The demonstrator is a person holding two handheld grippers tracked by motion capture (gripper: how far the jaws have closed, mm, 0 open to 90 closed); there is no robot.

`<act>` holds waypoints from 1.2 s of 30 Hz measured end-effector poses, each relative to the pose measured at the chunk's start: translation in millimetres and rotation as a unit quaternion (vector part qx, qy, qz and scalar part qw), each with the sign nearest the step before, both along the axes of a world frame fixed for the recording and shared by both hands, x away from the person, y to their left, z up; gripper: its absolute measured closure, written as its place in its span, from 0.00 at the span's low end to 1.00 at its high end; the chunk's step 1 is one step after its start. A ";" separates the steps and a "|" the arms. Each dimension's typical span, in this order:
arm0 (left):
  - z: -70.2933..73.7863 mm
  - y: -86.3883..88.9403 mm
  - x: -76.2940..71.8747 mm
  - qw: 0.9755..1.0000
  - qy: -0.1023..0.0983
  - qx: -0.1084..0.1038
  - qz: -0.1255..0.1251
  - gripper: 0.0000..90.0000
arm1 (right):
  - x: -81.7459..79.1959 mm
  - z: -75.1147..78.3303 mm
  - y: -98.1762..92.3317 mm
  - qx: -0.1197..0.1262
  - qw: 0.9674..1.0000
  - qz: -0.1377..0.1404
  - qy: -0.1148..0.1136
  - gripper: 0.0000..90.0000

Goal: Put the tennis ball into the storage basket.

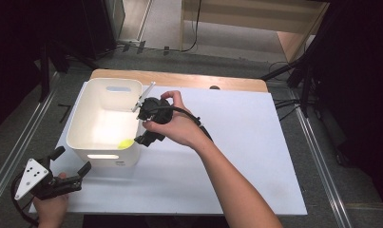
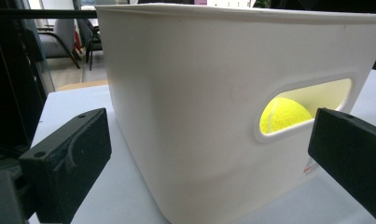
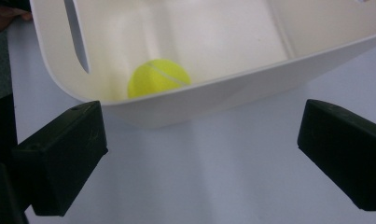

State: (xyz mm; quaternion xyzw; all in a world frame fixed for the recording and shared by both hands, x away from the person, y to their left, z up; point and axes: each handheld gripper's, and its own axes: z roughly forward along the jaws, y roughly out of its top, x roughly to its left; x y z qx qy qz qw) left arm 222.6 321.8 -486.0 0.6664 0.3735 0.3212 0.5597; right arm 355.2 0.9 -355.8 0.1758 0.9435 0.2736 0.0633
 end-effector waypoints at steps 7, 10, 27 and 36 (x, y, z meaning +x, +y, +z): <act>0.0 0.0 -0.1 1.000 0.000 0.003 0.000 0.00 | -2.9 -6.5 -16.7 0.005 1.000 -0.008 -0.001 0.00; 0.2 0.0 -0.3 1.000 0.001 0.004 0.001 0.00 | -4.9 -10.1 -23.8 0.008 1.000 -0.018 -0.001 0.00; 0.2 0.0 -0.4 1.000 0.002 0.005 0.000 0.00 | -14.7 -27.1 -80.4 0.025 0.998 -0.057 -0.013 0.00; 0.0 -0.6 -0.4 1.000 0.002 0.006 0.000 0.00 | -21.7 -37.1 -106.0 0.036 0.996 -0.084 -0.015 0.00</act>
